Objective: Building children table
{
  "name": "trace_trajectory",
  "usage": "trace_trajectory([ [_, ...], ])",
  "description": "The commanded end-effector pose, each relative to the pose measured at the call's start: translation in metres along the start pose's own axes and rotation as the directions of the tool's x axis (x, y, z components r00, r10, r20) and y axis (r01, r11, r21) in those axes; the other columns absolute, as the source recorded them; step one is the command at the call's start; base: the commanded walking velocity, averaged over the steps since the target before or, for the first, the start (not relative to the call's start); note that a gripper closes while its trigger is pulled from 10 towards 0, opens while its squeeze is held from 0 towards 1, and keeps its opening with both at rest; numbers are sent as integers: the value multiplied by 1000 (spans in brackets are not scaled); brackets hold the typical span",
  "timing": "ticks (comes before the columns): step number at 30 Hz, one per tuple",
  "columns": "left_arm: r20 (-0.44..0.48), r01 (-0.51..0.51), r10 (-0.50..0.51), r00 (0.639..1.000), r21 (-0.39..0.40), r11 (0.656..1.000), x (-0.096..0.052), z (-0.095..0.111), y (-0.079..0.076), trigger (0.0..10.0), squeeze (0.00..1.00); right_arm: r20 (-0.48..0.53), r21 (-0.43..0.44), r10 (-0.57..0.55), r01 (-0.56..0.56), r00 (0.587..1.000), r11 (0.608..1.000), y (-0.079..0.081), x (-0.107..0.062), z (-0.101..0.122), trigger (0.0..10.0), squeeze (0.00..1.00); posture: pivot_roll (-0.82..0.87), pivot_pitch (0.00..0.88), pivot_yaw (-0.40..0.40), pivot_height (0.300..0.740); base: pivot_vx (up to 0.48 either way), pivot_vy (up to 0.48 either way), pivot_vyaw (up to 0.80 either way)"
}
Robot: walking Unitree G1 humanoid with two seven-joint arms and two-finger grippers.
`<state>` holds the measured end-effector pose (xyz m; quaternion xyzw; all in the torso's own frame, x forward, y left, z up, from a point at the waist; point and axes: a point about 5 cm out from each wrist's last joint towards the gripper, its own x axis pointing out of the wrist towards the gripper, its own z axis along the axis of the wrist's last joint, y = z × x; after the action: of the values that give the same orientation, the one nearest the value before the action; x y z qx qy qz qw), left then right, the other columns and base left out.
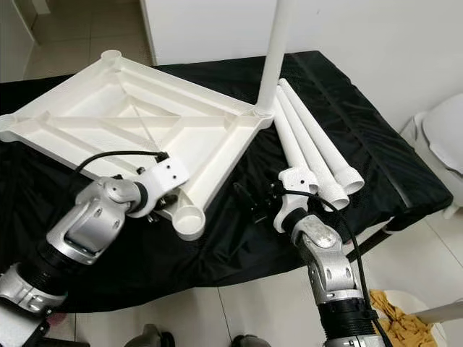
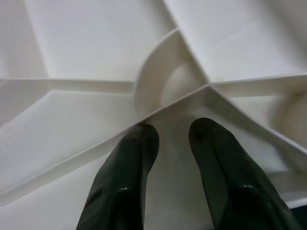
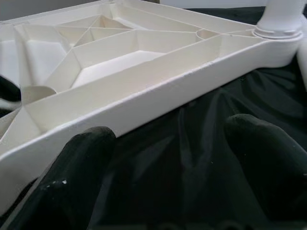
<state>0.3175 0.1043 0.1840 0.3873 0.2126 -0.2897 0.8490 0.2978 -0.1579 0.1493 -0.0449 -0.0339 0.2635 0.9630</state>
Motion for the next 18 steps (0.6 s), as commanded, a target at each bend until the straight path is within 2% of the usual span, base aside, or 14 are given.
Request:
trace_trajectory([
  [1, -11, -200, 200, 980, 13, 980, -7, -2, 24, 10000, 0, 14, 7, 1, -1, 1000, 1000, -2, -2, 3, 10000, 0, -79, 111, 6, 740, 0, 0, 0],
  [6, -47, -266, 266, 963, 12, 964, -13, -10, 38, 10000, 0, 14, 2, 19, -19, 1000, 1000, -1, -1, 3, 10000, 0, -76, 112, 3, 740, 0, 0, 0],
  [18, -56, -310, 309, 949, -5, 951, -12, -14, 45, 10000, 0, 17, -1, 33, -33, 999, 999, -1, -1, 4, 10000, 0, -72, 112, -3, 740, 0, 0, 0],
])
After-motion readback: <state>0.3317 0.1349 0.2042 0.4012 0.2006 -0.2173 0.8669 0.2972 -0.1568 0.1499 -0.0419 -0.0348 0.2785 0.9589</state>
